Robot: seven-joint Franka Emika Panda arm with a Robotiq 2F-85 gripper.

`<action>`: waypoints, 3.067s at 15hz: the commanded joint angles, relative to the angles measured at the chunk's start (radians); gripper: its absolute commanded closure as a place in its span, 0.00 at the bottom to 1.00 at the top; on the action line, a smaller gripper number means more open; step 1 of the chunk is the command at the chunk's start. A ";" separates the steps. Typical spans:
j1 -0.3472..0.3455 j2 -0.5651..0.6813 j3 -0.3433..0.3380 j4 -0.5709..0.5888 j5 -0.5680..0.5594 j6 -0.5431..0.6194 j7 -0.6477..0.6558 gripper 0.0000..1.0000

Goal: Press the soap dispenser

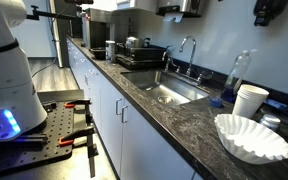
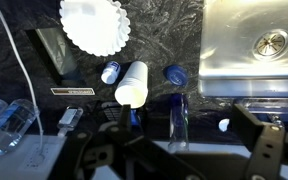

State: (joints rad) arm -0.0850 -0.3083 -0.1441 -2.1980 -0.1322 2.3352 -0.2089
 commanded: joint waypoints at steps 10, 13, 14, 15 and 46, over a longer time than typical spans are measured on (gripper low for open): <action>0.024 0.066 -0.016 0.016 0.121 0.164 -0.039 0.00; 0.038 0.115 -0.025 0.028 0.187 0.309 -0.075 0.00; 0.049 0.131 -0.029 0.032 0.223 0.350 -0.101 0.00; 0.059 0.152 -0.034 0.041 0.262 0.389 -0.133 0.00; 0.104 0.447 -0.009 0.371 0.714 0.538 -0.416 0.67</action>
State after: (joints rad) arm 0.0203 0.1203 -0.1634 -1.8444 0.5501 2.8611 -0.6117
